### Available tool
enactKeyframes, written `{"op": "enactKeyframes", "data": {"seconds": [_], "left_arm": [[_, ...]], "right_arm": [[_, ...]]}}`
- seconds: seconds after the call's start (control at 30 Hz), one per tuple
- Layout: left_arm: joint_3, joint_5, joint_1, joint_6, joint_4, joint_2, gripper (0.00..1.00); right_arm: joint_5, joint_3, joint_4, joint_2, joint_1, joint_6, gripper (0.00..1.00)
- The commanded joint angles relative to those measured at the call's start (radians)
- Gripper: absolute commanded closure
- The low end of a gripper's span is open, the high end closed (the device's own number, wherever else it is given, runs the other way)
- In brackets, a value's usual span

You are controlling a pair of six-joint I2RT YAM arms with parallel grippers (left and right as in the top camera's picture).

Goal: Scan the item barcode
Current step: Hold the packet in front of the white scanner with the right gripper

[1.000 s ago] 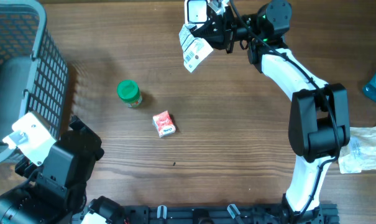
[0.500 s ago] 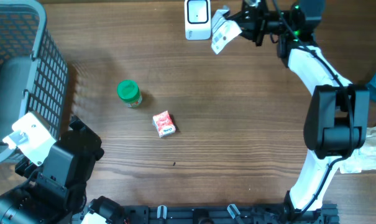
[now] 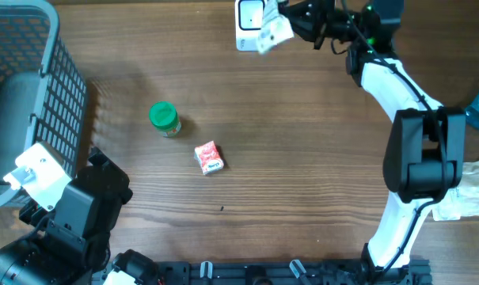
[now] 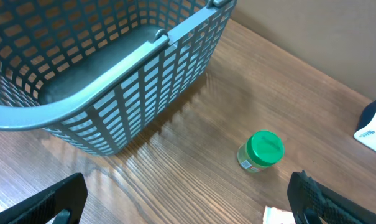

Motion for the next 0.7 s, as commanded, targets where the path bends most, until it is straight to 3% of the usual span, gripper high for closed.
{"op": "enactKeyframes", "data": {"seconds": [0.0, 0.1, 0.33, 0.57, 0.67], "left_arm": [[0.007, -0.002, 0.009, -0.016, 0.0, 0.003, 0.0], [0.007, -0.002, 0.009, -0.016, 0.0, 0.003, 0.0], [0.007, -0.002, 0.009, -0.016, 0.0, 0.003, 0.0], [0.007, -0.002, 0.009, -0.016, 0.0, 0.003, 0.0], [0.007, -0.002, 0.009, -0.016, 0.0, 0.003, 0.0]], "right_arm": [[0.349, 0.042, -0.171, -0.02, 0.001, -0.045, 0.91], [0.504, 0.089, -0.343, -0.02, 0.015, -0.158, 0.93], [0.924, 0.285, -0.997, -0.02, 0.089, -0.531, 0.95], [1.272, 0.362, -1.065, -0.02, 0.203, -0.917, 0.94], [1.513, 0.37, -1.019, -0.02, 0.259, -1.192, 0.94]]}}
